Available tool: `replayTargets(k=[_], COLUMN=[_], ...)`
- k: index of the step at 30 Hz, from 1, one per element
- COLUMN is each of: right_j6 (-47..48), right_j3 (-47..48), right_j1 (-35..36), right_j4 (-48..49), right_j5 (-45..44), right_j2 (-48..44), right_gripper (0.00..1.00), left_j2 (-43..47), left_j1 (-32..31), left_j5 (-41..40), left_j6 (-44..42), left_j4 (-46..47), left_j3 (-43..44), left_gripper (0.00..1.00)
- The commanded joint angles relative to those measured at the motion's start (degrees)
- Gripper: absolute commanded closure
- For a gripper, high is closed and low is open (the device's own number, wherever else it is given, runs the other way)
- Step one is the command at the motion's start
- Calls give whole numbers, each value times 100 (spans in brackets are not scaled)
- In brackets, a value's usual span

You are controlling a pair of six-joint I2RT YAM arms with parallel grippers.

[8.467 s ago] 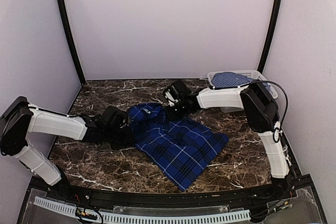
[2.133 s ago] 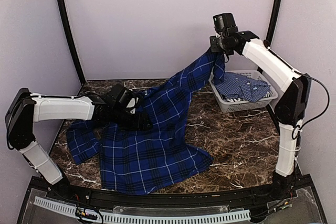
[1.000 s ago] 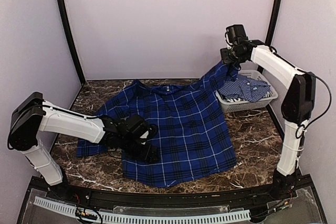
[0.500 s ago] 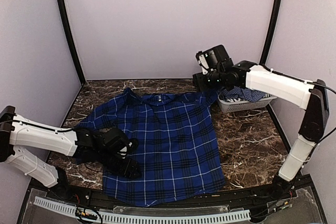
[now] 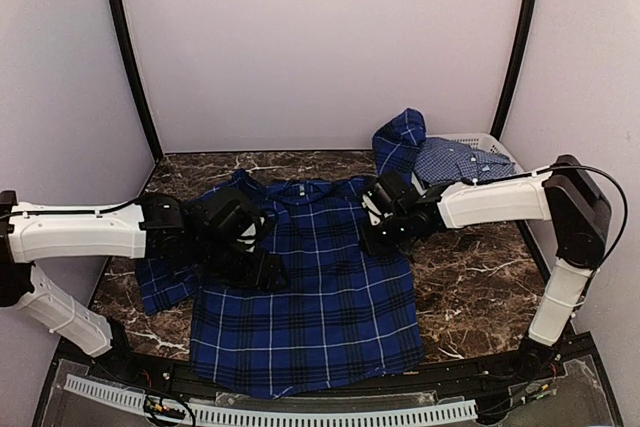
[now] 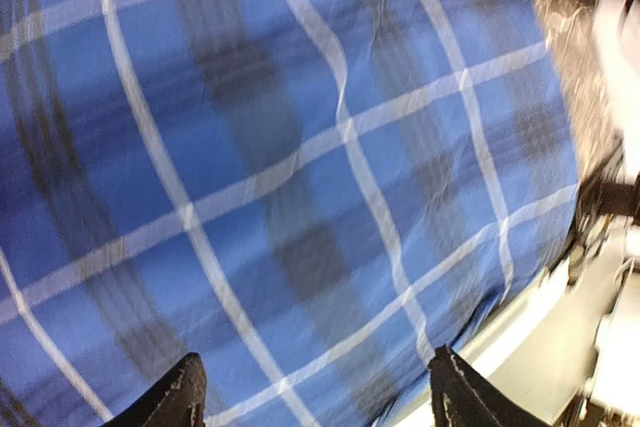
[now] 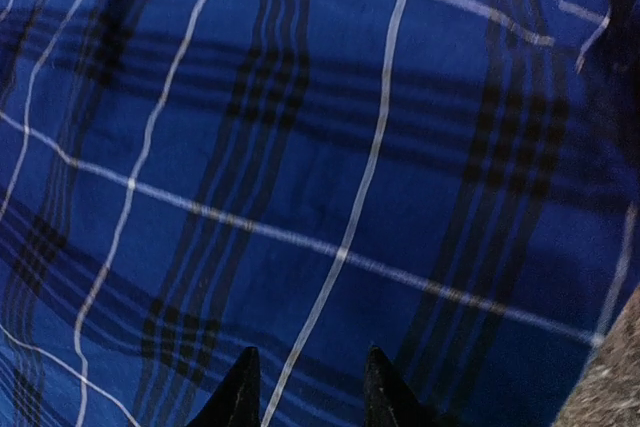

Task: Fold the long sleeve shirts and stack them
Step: Flatten out the crumpled shirt at the center of the board, then smooth out the corner of the shirt at the center of the board.

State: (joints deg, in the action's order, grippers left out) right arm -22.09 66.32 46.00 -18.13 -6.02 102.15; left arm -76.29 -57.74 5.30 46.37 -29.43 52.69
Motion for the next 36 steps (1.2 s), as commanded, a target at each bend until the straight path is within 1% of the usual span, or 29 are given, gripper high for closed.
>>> replayTargets(k=[1, 4, 7, 11, 13, 16, 19, 24, 27, 31, 36], right_j6=[-439, -610, -759, -839, -865, -896, -912, -912, -911, -905, -911], right_j3=[-595, -1012, -1423, -1712, -1789, -1840, -1906, -1997, -2022, -2028, -2027], right_j1=[251, 302, 313, 313, 313, 335, 361, 399, 426, 490, 564], right_j4=[426, 476, 612, 648, 674, 663, 655, 635, 614, 589, 530], right_j5=[171, 128, 170, 141, 166, 199, 207, 234, 241, 269, 284], right_j2=[-239, -354, -540, -704, -766, -815, -884, -931, -922, -876, -814], right_gripper=[67, 68, 68, 68, 68, 68, 67, 67, 67, 67, 67], left_j2=[-871, -1453, -2240, -3132, -3539, -4200, -4568, -5069, -5304, -5788, -6548], left_j1=[488, 938, 1255, 1444, 1533, 1661, 1750, 1934, 2079, 2259, 2497], left_j5=[-422, -461, -711, -962, -1009, -959, -1102, -1230, -1330, -1278, -1283], left_j6=[-620, -1021, -1296, -1641, -1737, -1798, -1849, -1828, -1858, -1923, -1978], left_j4=[453, 825, 1127, 1282, 1349, 1347, 1341, 1411, 1421, 1309, 1108], left_j3=[558, 1023, 1650, 2471, 2833, 3280, 3682, 4096, 4486, 5192, 6276], left_gripper=[27, 32, 34, 38, 42, 52, 56, 57, 57, 58, 58])
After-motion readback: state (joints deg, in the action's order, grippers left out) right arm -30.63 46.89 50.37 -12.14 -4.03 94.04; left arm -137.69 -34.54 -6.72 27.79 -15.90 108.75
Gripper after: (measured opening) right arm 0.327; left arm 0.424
